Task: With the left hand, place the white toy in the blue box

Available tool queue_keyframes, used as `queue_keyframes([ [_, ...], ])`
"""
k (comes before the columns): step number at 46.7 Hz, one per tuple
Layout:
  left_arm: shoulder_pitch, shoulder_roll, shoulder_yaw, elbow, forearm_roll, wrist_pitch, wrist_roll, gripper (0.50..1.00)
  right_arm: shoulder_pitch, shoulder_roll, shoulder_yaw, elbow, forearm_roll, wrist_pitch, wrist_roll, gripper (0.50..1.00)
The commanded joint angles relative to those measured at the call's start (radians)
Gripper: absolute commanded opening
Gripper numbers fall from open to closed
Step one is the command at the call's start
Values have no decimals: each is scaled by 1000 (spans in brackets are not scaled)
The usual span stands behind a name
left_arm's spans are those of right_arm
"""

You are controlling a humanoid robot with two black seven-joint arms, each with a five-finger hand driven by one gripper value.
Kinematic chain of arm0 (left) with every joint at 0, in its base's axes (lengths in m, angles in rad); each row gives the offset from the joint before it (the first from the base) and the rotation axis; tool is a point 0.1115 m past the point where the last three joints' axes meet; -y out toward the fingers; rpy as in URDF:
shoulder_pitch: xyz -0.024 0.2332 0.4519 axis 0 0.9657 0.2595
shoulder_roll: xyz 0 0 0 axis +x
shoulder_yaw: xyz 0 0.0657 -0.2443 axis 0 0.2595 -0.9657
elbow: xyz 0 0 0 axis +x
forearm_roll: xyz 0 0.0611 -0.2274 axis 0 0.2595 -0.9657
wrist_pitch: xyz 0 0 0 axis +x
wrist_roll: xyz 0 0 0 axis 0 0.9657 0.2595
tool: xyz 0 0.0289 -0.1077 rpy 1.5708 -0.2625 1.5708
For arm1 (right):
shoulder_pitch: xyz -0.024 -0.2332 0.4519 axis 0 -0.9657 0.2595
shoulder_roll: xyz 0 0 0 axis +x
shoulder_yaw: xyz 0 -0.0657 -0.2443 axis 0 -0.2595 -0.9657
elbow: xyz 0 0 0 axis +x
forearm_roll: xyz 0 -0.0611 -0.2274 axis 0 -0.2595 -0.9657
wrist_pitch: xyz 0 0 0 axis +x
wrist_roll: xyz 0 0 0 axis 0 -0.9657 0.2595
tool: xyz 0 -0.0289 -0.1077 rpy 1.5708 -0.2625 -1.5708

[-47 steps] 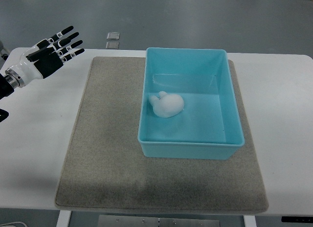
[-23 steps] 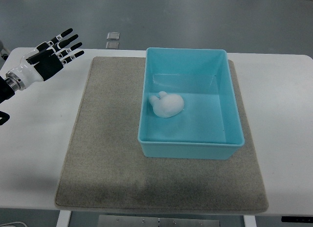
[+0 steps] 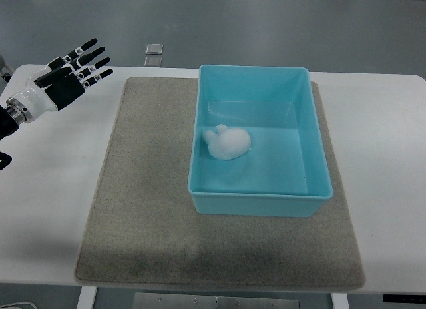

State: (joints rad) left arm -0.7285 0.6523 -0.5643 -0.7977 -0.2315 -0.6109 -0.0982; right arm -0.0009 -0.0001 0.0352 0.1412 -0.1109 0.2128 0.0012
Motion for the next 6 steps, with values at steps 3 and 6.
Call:
queue_keyframes([
  [3,0,1,0,0,0,0,0,999,-4,0,2,23,0,-3,2,936],
  [6,0,1,0,2,0,0,-2,999,-4,0,2,29,0,-4,3,936],
])
